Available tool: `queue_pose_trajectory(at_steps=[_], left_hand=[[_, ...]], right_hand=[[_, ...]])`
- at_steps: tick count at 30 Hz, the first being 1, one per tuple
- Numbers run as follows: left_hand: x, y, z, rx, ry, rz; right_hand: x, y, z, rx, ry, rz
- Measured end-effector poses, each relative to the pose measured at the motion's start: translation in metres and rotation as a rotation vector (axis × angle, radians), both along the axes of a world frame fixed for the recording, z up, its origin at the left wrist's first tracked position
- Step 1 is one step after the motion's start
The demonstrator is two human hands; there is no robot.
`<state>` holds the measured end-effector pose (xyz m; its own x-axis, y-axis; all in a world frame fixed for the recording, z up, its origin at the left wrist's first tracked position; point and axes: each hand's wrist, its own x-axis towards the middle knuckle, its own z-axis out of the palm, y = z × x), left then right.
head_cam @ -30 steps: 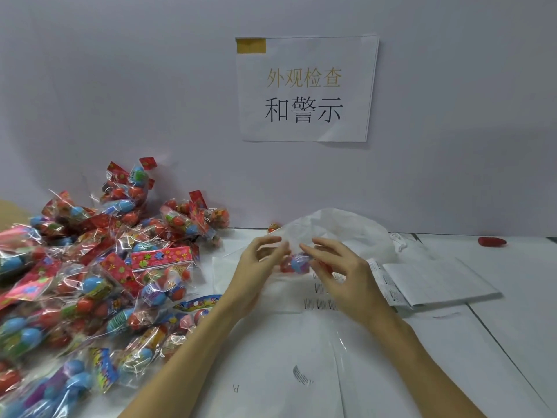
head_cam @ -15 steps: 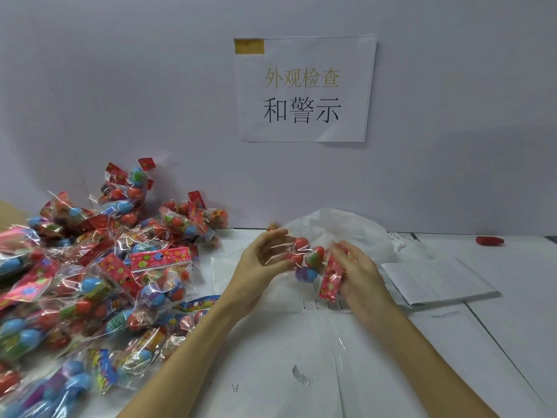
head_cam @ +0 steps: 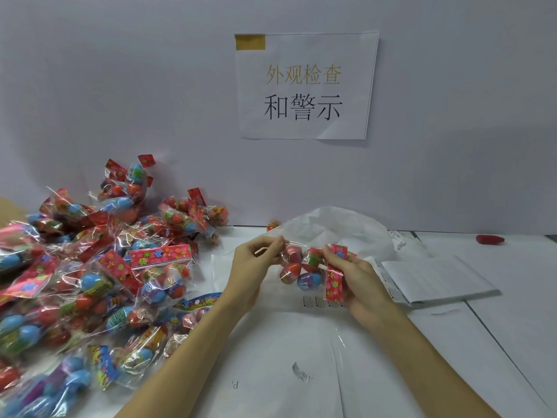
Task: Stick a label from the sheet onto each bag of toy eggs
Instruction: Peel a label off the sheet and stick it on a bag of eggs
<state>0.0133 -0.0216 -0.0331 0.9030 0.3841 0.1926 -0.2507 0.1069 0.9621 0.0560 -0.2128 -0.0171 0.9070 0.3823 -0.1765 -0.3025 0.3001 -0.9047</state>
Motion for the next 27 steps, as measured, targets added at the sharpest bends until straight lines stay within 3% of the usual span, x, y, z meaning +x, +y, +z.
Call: queue_pose_trajectory(at_steps=[5,10,16,21,27], left_hand=[[0.0,0.005,0.0,-0.05,-0.001,0.109],[-0.002,0.004,0.006,-0.27,0.092,-0.064],[-0.007,-0.004,0.004,0.006,0.145,-0.19],[-0.007,-0.002,0.006,0.023,0.122,-0.208],[-0.009,0.002,0.009,-0.135,0.052,-0.219]], right_hand=[[-0.001,-0.006,0.0,0.006,-0.087,0.143],[-0.003,-0.006,0.002,-0.041,-0.136,0.105],[-0.006,-0.003,0.003,-0.133,-0.156,0.133],[-0.008,0.001,0.002,-0.115,-0.196,0.024],[-0.01,0.002,0.002,-0.086,-0.217,0.19]])
